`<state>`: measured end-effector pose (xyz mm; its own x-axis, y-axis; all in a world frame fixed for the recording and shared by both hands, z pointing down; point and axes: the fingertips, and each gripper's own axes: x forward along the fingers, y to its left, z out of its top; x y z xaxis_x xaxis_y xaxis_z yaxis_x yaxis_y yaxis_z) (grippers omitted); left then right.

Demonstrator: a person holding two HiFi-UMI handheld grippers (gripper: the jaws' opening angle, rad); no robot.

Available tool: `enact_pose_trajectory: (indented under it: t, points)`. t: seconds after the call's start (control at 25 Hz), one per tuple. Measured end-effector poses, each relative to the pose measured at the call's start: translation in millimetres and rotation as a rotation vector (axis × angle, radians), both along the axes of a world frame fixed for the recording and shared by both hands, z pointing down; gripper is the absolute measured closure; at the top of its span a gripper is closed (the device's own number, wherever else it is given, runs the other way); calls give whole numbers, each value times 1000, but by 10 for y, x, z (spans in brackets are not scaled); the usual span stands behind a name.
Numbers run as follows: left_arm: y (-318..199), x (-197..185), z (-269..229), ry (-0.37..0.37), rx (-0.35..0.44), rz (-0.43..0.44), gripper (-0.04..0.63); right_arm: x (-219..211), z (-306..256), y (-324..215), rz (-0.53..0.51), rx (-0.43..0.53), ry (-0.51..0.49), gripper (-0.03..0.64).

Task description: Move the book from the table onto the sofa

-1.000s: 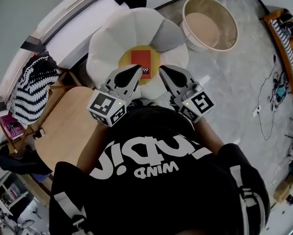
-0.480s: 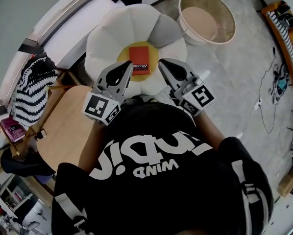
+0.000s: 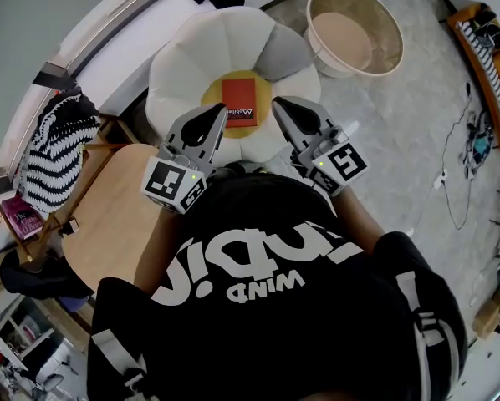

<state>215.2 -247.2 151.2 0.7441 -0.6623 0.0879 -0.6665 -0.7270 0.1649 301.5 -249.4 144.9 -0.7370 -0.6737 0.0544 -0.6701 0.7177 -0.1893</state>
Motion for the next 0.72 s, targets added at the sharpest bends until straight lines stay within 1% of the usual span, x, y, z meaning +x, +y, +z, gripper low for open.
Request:
enact_pose_trajectory:
  t: [0.24,0.72]
  points:
    - [2,3,-16,12,-12,-9,588,-11,1,34,-3,3,14,616]
    - [86,-27,61,-2,-29,-13,588,-28,47,105,-1,-12,21,617]
